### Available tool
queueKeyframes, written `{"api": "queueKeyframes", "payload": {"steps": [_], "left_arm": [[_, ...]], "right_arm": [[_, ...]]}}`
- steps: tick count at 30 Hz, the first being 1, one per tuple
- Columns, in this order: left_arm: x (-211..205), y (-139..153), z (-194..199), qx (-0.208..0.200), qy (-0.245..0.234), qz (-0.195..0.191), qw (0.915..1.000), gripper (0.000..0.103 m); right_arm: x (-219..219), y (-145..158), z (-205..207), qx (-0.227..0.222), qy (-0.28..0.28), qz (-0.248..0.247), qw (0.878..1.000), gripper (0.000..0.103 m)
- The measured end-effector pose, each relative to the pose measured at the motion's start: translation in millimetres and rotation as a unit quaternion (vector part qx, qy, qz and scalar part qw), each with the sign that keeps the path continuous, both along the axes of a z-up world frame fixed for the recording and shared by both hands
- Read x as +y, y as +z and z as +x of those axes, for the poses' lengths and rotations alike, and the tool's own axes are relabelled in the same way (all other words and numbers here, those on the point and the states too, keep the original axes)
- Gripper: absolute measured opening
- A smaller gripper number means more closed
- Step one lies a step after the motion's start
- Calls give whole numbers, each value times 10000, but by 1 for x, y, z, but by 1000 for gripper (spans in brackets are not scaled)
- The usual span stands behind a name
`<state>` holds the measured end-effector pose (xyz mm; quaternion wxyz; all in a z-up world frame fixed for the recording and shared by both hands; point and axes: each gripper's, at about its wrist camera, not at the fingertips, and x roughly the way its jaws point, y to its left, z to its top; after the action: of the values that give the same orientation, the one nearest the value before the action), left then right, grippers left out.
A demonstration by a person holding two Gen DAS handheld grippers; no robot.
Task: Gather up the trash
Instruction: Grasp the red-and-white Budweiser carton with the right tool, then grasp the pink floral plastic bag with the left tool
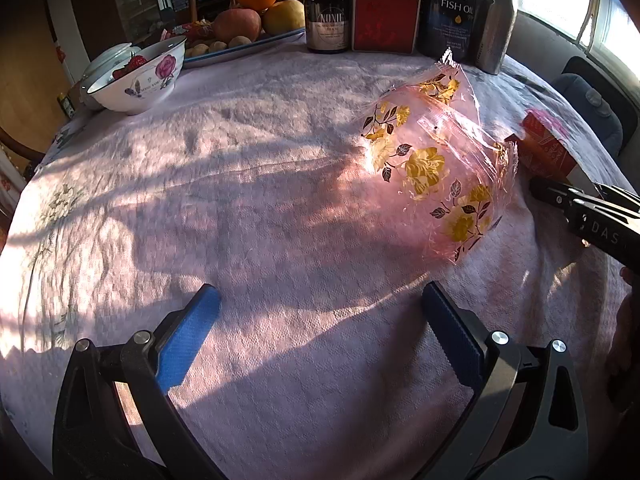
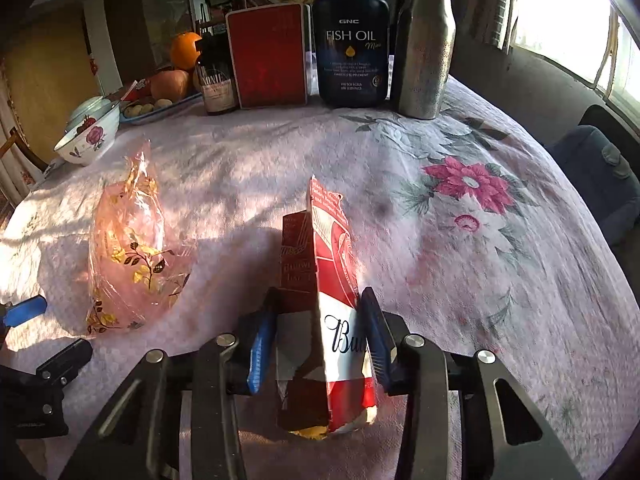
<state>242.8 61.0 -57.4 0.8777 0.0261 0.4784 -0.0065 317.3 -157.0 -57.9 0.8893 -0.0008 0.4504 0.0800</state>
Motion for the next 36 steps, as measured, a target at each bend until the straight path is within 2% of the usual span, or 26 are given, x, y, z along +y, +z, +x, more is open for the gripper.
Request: {"api": "queueKeyframes", "payload": {"steps": [3, 6, 8, 10, 12, 17, 20, 22, 25, 27, 30, 32, 34, 36], "left_arm": [[0, 0, 1, 0, -4, -1, 10000, 98], [0, 0, 2, 14, -17, -19, 10000, 98], [0, 1, 5, 31, -70, -79, 9999, 97], [0, 5, 7, -12, -155, -290, 9995, 97], [-3, 12, 8, -125, -296, -550, 9980, 97], [-19, 27, 14, -533, -473, -656, 9953, 97], [-19, 29, 30, -492, -327, -1004, 9932, 97], [-18, 27, 40, -444, -265, -1162, 9919, 97], [-27, 19, 53, -321, -328, -1196, 9918, 97], [-36, 11, 61, -216, -378, -1046, 9936, 97], [-32, 8, 66, -164, -322, -1093, 9934, 89], [-23, 12, 67, -204, -257, -1193, 9923, 64], [-13, 17, 66, -189, -239, -1345, 9904, 45], [-3, 25, 58, -268, -156, -1411, 9895, 44]], "right_arm": [[-8, 1, 1, 23, -45, 299, 9995, 42], [-6, 0, 2, 2, -18, 155, 9999, 43], [2, -1, 2, -17, 65, -78, 9999, 47], [5, -2, 2, 4, 145, -33, 9999, 55], [2, -1, 3, 15, 140, 102, 9998, 56], [-3, 0, 3, 10, 35, 313, 9995, 56], [-20, 1, 4, -11, -347, 514, 9981, 51], [-34, 0, 6, -5, -596, 741, 9955, 36], [-45, -1, 6, 3, -795, 947, 9923, 34], [-45, -1, 6, 1, -769, 1031, 9917, 38], [-46, -1, 6, -15, -690, 1189, 9905, 50], [-47, -1, 5, -34, -699, 1243, 9898, 57], [-50, -1, 4, -54, -709, 1339, 9884, 62], [-53, 0, 4, -83, -718, 1439, 9870, 68]]}}
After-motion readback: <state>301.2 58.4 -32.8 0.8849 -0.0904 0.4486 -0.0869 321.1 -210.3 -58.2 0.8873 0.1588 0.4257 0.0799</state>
